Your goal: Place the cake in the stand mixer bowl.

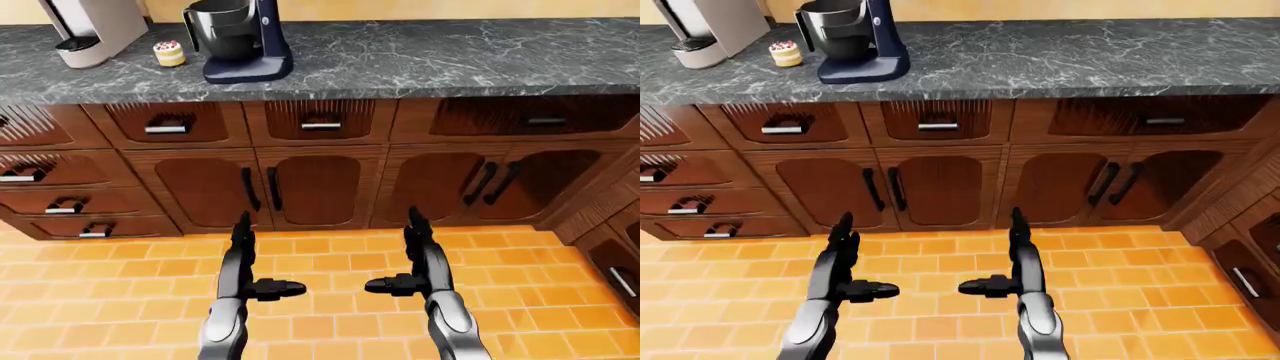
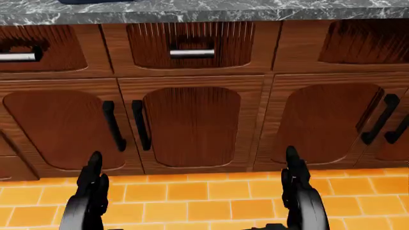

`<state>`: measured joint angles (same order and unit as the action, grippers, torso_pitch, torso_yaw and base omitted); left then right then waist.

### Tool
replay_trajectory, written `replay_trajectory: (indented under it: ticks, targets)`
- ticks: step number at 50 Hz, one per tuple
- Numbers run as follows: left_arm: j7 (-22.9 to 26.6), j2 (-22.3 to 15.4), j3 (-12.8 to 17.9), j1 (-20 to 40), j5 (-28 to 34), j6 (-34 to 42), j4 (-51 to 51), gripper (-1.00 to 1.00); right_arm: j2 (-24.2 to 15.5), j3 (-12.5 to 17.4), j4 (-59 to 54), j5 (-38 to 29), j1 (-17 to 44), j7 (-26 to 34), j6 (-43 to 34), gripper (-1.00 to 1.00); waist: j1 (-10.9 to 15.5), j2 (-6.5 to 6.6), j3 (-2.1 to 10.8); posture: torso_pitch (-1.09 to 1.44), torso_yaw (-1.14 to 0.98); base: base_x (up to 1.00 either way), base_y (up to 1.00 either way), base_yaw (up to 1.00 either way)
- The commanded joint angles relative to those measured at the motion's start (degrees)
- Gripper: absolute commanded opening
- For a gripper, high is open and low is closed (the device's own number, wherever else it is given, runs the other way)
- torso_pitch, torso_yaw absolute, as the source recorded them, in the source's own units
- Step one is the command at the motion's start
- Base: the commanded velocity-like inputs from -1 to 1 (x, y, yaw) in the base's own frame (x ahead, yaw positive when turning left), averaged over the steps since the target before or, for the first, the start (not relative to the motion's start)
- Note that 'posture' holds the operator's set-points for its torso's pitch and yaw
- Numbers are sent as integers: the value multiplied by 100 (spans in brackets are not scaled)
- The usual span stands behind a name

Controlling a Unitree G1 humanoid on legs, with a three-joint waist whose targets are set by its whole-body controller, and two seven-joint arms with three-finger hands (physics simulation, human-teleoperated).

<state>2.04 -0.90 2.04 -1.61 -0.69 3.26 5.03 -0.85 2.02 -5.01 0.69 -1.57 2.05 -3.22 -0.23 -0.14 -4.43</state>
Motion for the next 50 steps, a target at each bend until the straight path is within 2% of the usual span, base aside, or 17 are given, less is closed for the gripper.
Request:
replay_trajectory:
  ticks: [1, 2, 3, 4, 5, 7, 12, 30, 39, 50]
  targets:
    - [-33, -84, -64, 199, 151, 265, -1333, 100, -116, -77, 1469, -321, 122, -110, -269, 100, -12, -45, 5, 0, 0, 0, 0, 0]
    - [-21, -71, -57, 193, 180, 318, -1404, 100, -99, -78, 1595, -373, 93, -87, -343, 100, 10, -45, 234, 0, 0, 0, 0, 0]
    - [-12, -61, -57, 191, 197, 360, -1458, 100, -83, -71, 1638, -393, 82, -72, -373, 100, 40, -11, 381, 0, 0, 0, 0, 0]
    - [-6, -51, -47, 197, 205, 378, -1481, 100, -66, -70, 1686, -411, 61, -54, -377, 100, 34, -31, 195, 0, 0, 0, 0, 0]
    - [-2, -46, -44, 195, 217, 364, -1477, 100, -55, -73, 1723, -428, 39, -44, -378, 100, 39, -42, 118, 0, 0, 0, 0, 0]
    - [1, -38, -42, 199, 234, 404, -1526, 100, -31, -75, 1763, -424, 48, -22, -400, 100, 43, -51, 385, 0, 0, 0, 0, 0]
    - [10, -27, -49, 187, 263, 428, -1585, 100, -38, -58, 1849, -454, 92, -2, -489, 100, 47, -37, 476, 0, 0, 0, 0, 0]
    - [9, -91, 39, 558, 322, 1281, -2509, 100, -171, 93, 2751, -723, 554, 145, -1424, 100, 52, -24, 528, 0, 0, 0, 0, 0]
    - [-3, -162, 87, 1102, 315, 2348, -3483, 100, -289, 252, 3344, -790, 875, 275, -2003, 100, 48, -32, 480, 0, 0, 0, 0, 0]
    - [-7, -239, 173, 1303, 281, 2675, -3795, 100, -411, 354, 4080, -974, 1279, 316, -2792, 100, 52, -31, 451, 0, 0, 0, 0, 0]
